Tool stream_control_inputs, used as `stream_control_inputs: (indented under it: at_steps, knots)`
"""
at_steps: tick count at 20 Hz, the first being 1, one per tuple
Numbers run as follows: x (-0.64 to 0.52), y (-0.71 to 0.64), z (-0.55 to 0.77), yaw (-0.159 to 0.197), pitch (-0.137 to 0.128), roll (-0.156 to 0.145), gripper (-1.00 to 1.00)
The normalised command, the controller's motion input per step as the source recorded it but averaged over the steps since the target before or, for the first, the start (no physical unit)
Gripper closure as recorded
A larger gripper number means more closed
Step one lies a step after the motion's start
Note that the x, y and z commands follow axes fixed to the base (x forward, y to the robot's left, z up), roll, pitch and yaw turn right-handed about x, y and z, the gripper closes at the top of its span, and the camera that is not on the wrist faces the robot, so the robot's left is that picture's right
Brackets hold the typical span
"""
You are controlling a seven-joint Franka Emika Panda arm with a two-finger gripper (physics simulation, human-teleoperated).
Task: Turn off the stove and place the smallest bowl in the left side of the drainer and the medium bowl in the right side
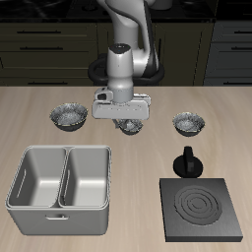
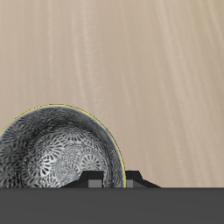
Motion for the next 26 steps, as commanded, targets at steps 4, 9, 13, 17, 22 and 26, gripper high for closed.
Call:
stream_control_inputs:
  at_steps: [4, 9, 13, 17, 22, 26]
  knots:
    - [0.0, -0.19, 0.42, -0.014, -0.034, -0.027, 1.0]
    - [0.03, -0.19, 0.52, 0.01, -0.024, -0.02, 1.0]
    - [0.07, -0.24, 0.46, 0.009, -0.016, -0.036, 1.0]
    - [0.17, -0.25, 0.44, -0.001, 0.032, -0.034, 1.0]
    - [0.14, -0.15, 0.35, 0.039, 0.021, -0.041, 1.0]
    - [0.13, -0.18, 0.37, 0.051, -0.006, -0.071, 1.0]
